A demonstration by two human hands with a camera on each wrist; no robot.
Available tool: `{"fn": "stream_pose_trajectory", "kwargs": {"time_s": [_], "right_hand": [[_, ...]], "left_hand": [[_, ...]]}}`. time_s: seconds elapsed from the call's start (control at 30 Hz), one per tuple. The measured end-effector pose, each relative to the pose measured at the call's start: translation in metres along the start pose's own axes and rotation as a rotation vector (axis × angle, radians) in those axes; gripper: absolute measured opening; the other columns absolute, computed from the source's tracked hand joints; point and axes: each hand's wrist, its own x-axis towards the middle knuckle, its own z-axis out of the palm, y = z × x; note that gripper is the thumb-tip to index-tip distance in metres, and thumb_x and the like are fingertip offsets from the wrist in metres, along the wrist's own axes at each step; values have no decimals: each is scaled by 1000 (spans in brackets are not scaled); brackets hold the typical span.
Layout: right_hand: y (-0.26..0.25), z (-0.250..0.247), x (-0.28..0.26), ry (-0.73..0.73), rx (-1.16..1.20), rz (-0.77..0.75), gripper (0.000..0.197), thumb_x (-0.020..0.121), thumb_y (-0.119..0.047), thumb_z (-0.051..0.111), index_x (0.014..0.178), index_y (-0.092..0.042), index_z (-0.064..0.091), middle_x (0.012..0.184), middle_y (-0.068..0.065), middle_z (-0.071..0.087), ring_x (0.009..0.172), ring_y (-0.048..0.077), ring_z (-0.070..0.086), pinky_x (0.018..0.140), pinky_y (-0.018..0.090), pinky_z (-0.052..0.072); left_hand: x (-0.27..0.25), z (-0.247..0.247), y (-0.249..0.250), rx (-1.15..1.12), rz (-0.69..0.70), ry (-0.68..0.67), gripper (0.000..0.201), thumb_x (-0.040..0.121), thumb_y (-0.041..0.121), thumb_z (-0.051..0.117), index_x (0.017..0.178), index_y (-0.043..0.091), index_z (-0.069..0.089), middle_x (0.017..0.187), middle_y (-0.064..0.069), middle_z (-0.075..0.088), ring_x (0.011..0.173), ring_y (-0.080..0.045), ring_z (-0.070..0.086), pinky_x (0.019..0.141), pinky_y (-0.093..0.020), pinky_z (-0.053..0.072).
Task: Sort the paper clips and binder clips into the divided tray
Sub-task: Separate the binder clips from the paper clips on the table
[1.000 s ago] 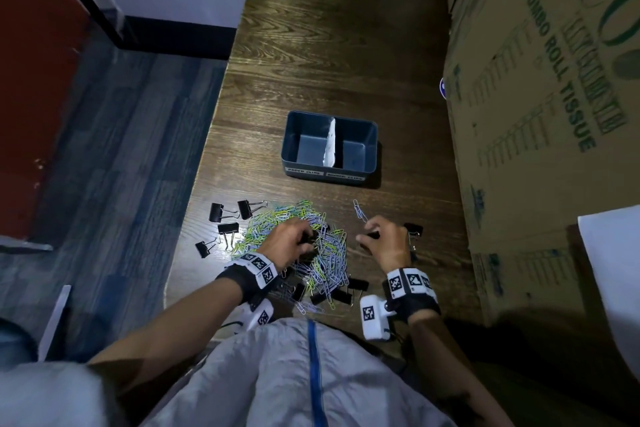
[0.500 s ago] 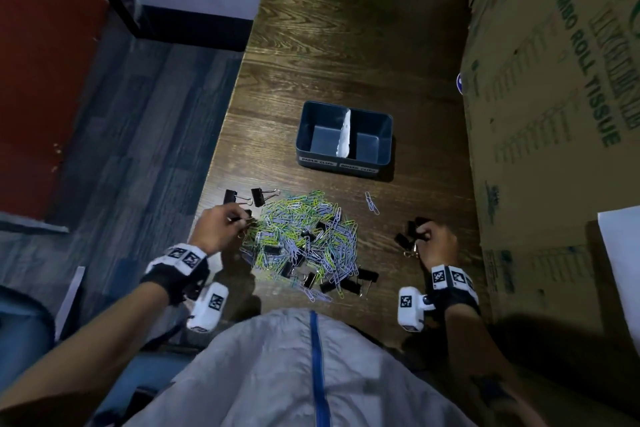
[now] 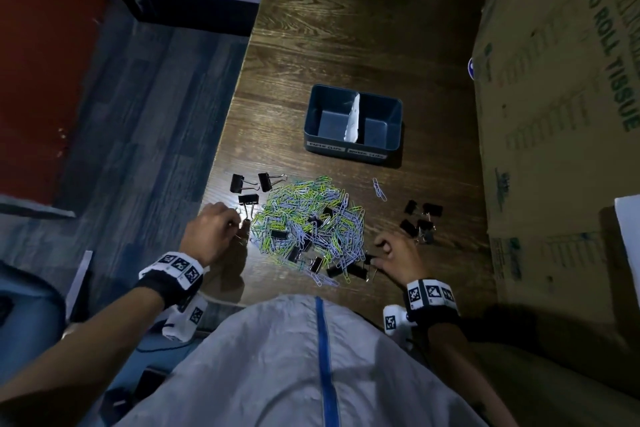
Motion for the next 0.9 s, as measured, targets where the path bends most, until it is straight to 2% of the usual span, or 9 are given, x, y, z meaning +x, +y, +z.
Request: {"fn": "stream_pose_trajectory", "kwargs": {"time_s": [0.1, 0.2, 0.33, 0.43, 0.53, 0.67, 0.77, 0.83, 0.9], "right_hand": [[1, 12, -4, -156, -72, 25, 55, 71, -20, 88, 117, -34, 59, 120, -8, 51, 111, 14, 55, 90, 37, 51], [-1, 23, -8, -98, -130, 15, 56, 79, -19, 82, 123, -40, 55, 133, -5, 44, 118, 19, 53, 91, 36, 47], [-4, 29, -8, -30, -133, -39, 42, 84, -19, 78, 120, -32, 62, 139, -3, 48, 120, 25, 57, 95, 39, 50], [-8, 30, -5, 29, -137, -4, 38, 81, -21, 81, 115, -28, 66, 138, -1, 55, 119, 26, 59, 94, 40, 51], [-10, 31, -2, 81, -117, 33, 48, 78, -15, 84, 120, -28, 65, 134, 0, 60, 114, 25, 63, 92, 41, 53], [-10, 29, 0, 115, -133, 63, 32, 83, -18, 79, 112, -26, 66, 125, 2, 63, 106, 25, 64, 86, 40, 55], [-9, 29, -2, 124, -175, 58, 31, 82, -20, 78, 109, -25, 63, 133, 1, 57, 113, 27, 61, 89, 41, 54], [-9, 28, -4, 111, -171, 32, 35, 80, -17, 80, 110, -23, 62, 138, 2, 54, 118, 28, 58, 93, 41, 53], [-12, 25, -5, 109, -160, 28, 31, 80, -15, 80, 103, -23, 62, 133, 3, 57, 114, 28, 60, 89, 39, 53]], "left_hand": [[5, 3, 30, 5, 150, -38, 12, 87, 21, 67, 98, 18, 64, 98, 1, 57, 86, -17, 54, 62, -27, 42], [11, 13, 60, -51, 152, -203, 28, 90, 32, 64, 116, 21, 60, 110, 0, 55, 85, -15, 58, 69, -23, 39], [18, 28, 85, -88, 130, -239, 38, 87, 30, 69, 121, 19, 56, 119, -4, 49, 91, -18, 57, 79, -26, 46], [24, 37, 96, -83, 138, -222, 46, 84, 29, 72, 124, 15, 54, 122, -8, 48, 97, -24, 59, 85, -33, 52], [28, 43, 104, -93, 170, -200, 43, 84, 24, 72, 122, 12, 55, 119, -7, 49, 92, -22, 58, 81, -32, 55], [31, 47, 113, -73, 224, -202, 41, 85, 21, 70, 120, 9, 54, 116, -8, 49, 89, -22, 58, 69, -27, 51], [30, 51, 116, -6, 265, -230, 50, 83, 28, 72, 124, 9, 51, 122, -8, 46, 96, -22, 54, 73, -30, 54], [32, 54, 116, 18, 284, -231, 48, 82, 18, 72, 124, 8, 51, 123, -11, 45, 97, -25, 55, 73, -32, 55], [34, 56, 117, 11, 295, -210, 42, 82, 10, 68, 122, 6, 54, 117, -11, 50, 92, -25, 57, 72, -31, 56]]}}
